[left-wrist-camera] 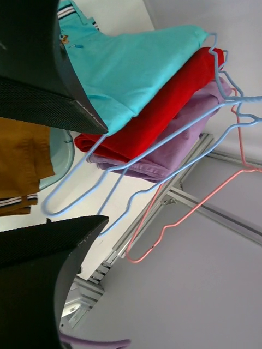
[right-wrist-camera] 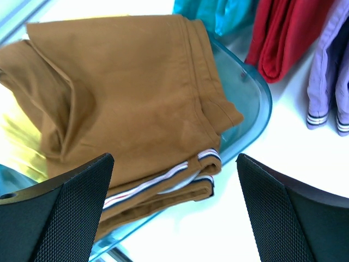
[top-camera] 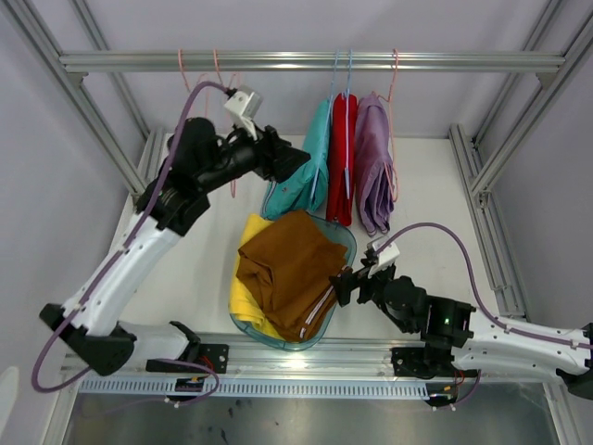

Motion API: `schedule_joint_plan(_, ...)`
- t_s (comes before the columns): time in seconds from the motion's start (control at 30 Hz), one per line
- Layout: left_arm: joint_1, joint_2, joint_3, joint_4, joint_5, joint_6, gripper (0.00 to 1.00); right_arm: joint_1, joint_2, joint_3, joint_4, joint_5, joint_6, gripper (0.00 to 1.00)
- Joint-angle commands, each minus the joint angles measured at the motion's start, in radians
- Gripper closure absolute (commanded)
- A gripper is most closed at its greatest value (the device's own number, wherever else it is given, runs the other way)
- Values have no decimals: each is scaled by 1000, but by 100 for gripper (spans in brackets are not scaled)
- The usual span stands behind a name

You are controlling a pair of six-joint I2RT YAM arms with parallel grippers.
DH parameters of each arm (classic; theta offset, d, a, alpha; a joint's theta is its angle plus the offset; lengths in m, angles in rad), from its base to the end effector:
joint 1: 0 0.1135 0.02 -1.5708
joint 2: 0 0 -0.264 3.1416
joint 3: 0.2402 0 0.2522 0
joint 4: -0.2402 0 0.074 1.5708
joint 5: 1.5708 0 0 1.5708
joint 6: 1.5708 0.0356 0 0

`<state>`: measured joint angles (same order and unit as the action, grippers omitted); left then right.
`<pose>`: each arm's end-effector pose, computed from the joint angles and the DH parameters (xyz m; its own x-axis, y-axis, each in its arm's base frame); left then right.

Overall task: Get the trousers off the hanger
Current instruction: Pick up the hanger from the clothesline.

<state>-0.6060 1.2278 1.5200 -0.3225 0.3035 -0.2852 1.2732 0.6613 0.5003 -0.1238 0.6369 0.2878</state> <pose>0.2047 -0.1548 0.4869 -0.2459 -0.1562 -0.9566 0.7502 0.5943 -0.2899 0.0676 0.1482 0.2668 -0.2497 -0.0358 -0.9677 -0.5531 0.8255 0.1122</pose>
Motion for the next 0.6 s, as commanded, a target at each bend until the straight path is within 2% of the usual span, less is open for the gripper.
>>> schedule_joint_plan(0.0,-5,117,130,-49,28,-25,35,-26,-14,-23,21,-20,-19,0)
schedule_joint_plan(0.17,-5,255,249,-98,-9,-37,34,-80,-32,-52,39,-95,-27,1)
schedule_joint_plan(0.43,-5,468,433,-127,57,-77,35,-190,-52,-101,50,-178,-29,1)
schedule_joint_plan(0.57,-1,532,479,-119,101,-130,38,-212,-49,-112,52,-187,-27,1)
